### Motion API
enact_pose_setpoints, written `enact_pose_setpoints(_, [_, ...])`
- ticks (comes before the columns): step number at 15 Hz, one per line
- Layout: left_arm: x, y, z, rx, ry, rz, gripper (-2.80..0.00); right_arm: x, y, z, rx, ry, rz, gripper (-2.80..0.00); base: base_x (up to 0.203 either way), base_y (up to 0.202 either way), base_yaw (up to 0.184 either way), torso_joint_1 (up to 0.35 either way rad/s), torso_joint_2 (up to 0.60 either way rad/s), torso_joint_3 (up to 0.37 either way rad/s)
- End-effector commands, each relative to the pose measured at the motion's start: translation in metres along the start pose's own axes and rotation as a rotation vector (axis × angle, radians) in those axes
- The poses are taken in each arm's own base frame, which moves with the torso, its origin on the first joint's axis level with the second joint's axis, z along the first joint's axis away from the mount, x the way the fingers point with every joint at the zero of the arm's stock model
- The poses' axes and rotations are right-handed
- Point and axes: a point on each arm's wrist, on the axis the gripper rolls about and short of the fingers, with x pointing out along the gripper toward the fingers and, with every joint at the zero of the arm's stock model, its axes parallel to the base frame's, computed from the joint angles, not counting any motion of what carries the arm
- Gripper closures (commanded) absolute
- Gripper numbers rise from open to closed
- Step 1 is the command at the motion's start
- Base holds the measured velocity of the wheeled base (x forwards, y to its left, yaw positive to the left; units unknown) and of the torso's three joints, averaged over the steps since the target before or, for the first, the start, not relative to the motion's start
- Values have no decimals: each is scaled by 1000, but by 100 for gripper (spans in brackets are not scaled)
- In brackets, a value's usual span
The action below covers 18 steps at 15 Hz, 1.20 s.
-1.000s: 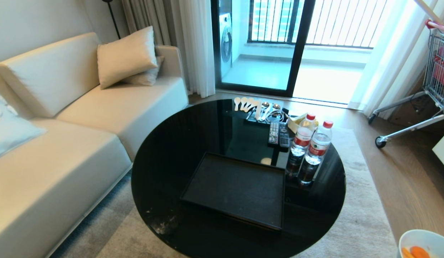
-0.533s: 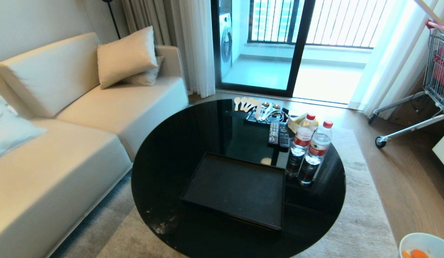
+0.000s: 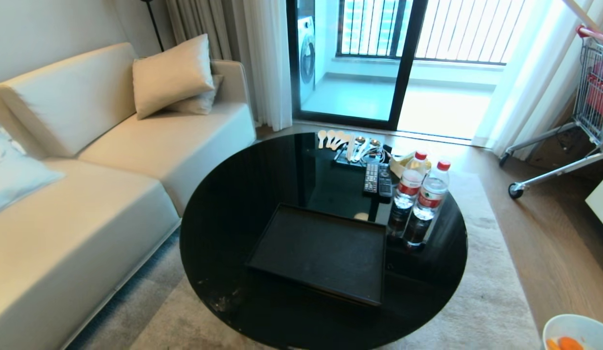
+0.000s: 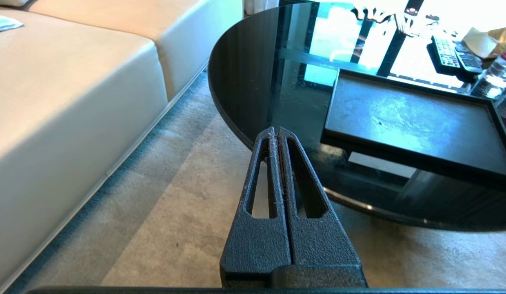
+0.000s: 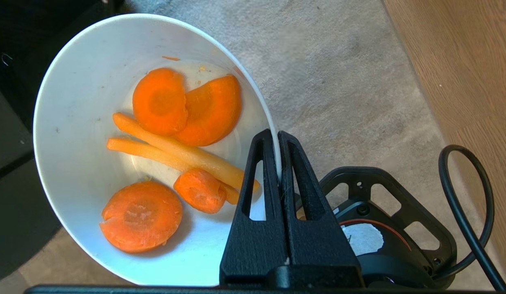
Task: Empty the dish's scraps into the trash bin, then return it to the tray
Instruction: Move the bowl over the trash can
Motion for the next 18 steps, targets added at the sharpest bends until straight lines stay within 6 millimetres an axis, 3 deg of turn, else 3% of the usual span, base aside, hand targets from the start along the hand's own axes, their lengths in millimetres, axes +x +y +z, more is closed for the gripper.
enact_pose_setpoints(1, [0,0,0,-1,-1,0,0,0,-1,-1,3,1,-6,0,-179,0,2,0,0,6])
enact_pose_setpoints(13, [0,0,0,-1,-1,0,0,1,-3,-3,0,4,-11,0,-186,0,0,2,4,3])
enact_pose_setpoints(18, [0,0,0,-1,-1,0,0,1,-5,-3,3,1,-2,0,-27,0,-1,-1,0,0])
